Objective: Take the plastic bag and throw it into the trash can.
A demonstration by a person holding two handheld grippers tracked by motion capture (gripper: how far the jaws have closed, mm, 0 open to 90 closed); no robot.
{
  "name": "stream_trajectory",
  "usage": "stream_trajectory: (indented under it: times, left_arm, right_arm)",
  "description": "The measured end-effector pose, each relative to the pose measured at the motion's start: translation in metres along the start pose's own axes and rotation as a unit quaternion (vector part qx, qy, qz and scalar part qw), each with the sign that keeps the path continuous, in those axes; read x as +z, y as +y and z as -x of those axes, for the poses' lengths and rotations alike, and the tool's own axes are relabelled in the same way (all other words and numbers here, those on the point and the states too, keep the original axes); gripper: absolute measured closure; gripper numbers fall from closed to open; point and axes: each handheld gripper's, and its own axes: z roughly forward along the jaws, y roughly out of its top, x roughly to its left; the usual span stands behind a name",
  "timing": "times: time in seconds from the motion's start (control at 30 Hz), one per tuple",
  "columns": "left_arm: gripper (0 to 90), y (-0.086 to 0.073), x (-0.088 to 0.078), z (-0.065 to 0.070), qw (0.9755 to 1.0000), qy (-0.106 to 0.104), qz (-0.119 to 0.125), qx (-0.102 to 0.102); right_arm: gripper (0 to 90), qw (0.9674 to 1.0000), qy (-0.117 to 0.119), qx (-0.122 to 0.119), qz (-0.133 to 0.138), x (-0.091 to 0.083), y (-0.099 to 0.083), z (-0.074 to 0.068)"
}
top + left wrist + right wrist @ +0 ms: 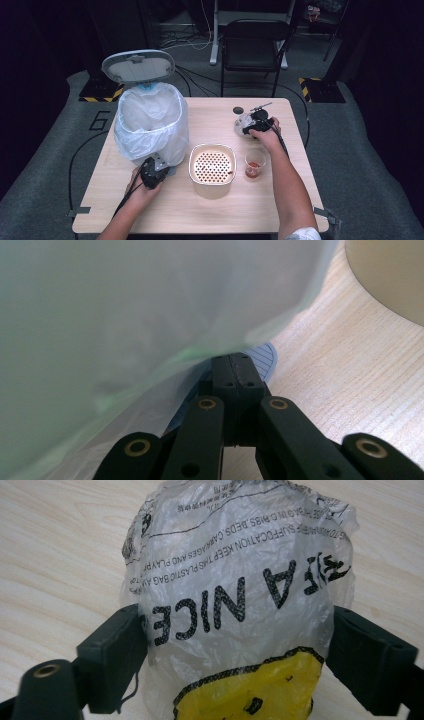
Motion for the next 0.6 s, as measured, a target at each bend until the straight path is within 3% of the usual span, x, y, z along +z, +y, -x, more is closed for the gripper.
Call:
stream_trajectory:
  times: [0.1,0.23,0.3,0.43,0.6]
  left_arm:
    - [90.0,0.000,0.001,0.000,1.0000,-0.001,0.003,-0.001]
    - [90.0,0.000,0.000,0.000,1.0000,0.001,0.001,0.001]
    - [90.0,0.000,0.000,0.000,1.0000,0.001,0.001,0.001]
    - [90.0,0.000,0.000,0.000,1.0000,0.001,0.000,0.001]
    - [90.0,0.000,0.000,0.000,1.0000,0.001,0.002,0.001]
  right_arm:
    - [30.7,0.9999,0.004,-0.006,-0.009,0.000,-0.001,0.000]
    - [57.7,0.9998,0.010,-0.011,-0.015,-0.002,-0.001,0.002]
    - [65.5,0.9998,0.015,-0.005,-0.011,-0.004,-0.001,0.003]
    - [72.5,0.9995,0.028,-0.008,-0.010,-0.010,0.000,0.004]
    - [73.9,0.9992,0.038,-0.015,-0.003,-0.020,0.002,0.004]
